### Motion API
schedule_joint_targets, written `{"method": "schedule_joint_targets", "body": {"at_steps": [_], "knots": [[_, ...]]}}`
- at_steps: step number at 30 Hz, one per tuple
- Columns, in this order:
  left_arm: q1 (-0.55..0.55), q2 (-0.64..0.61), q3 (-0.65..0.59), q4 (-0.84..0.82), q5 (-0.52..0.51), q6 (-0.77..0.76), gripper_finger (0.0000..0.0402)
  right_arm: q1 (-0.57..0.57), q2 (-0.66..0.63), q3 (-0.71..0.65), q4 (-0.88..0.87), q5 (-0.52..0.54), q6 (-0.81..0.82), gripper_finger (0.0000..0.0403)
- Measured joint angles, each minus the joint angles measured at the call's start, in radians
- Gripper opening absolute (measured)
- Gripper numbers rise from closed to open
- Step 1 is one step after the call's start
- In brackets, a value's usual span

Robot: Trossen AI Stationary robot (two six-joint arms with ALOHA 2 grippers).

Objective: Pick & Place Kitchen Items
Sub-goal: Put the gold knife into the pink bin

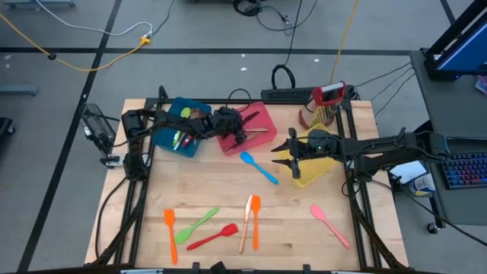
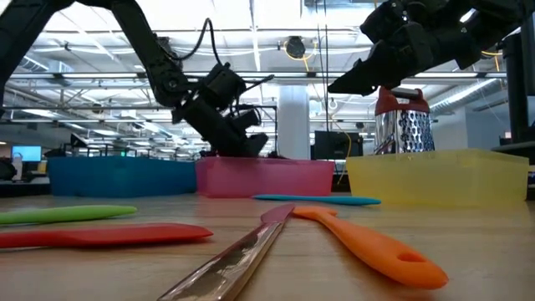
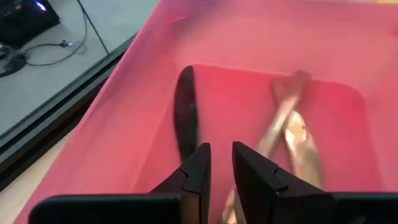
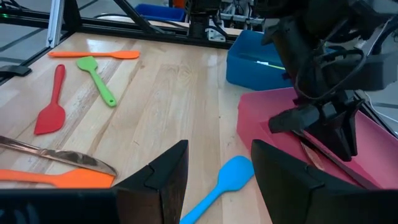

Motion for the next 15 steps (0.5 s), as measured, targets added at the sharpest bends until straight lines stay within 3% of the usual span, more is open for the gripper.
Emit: {"method": "schedule_joint_targets", "body": {"at_steps": [15], "knots": [[-0.092,-0.269,0.002,-0.082,-0.010,0.092,0.0072,0.000,0.000,0.000,-0.013,0.000,0.087,0.0169]]}}
